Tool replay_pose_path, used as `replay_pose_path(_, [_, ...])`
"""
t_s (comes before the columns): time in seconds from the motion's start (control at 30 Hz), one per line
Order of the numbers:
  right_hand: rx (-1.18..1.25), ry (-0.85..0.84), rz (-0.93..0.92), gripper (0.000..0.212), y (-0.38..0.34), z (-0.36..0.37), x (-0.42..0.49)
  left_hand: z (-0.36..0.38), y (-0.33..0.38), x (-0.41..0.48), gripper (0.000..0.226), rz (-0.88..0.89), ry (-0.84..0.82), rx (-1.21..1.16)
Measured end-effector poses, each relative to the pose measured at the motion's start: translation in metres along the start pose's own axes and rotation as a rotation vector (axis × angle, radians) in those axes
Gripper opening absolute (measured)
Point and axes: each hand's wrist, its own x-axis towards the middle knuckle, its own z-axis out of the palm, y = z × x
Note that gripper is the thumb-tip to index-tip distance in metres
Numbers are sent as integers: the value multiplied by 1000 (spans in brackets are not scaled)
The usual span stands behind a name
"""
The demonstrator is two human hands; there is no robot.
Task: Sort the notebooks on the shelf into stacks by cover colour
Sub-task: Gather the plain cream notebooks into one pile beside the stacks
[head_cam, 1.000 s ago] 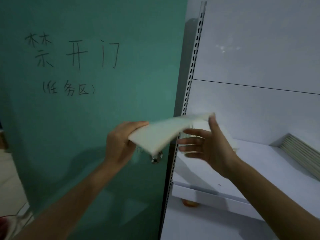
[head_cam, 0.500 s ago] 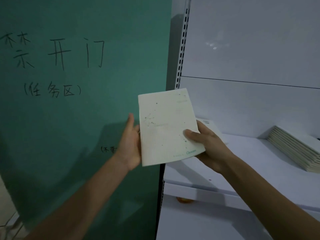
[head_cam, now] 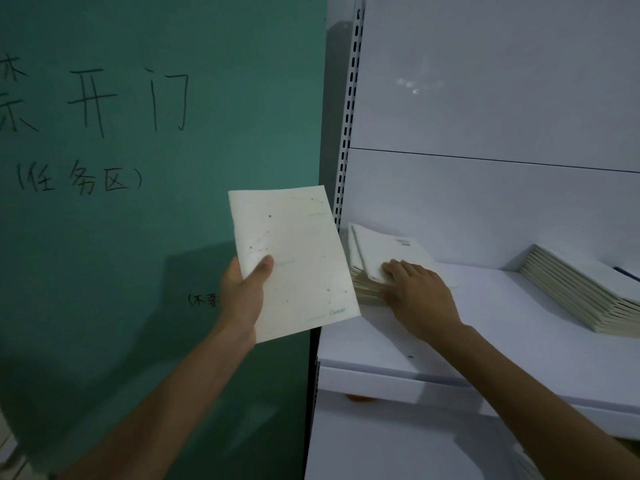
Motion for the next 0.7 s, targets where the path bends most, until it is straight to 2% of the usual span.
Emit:
replay_pose_path(0.07, [15, 142, -41, 32, 0, -8, -12, -3, -2, 3, 17, 63, 28, 17])
replay_pose_path(0.2, [26, 330, -99, 30, 12, -17, -42, -5, 2, 9, 12, 174, 31, 60])
replay_pose_path(0.3, [121, 534, -43, 22, 19, -31, -60, -4, 5, 14, 15, 260, 8, 122])
replay_pose_path(0.37, [204, 614, 8, 27, 19, -52, -64, -3, 7, 17, 16, 314, 4, 165])
replay_pose_path(0.47, [319, 688, 49, 32, 18, -90, -60, -1, 8, 21, 15, 344, -1, 187])
replay_pose_path(0.6, [563, 718, 119, 10, 21, -130, -50, 0, 9, 26, 17, 342, 5, 177])
replay_pose_path(0.7, [848, 665, 111, 10, 22, -145, -44, -1, 13, 28, 18, 336, 5, 188])
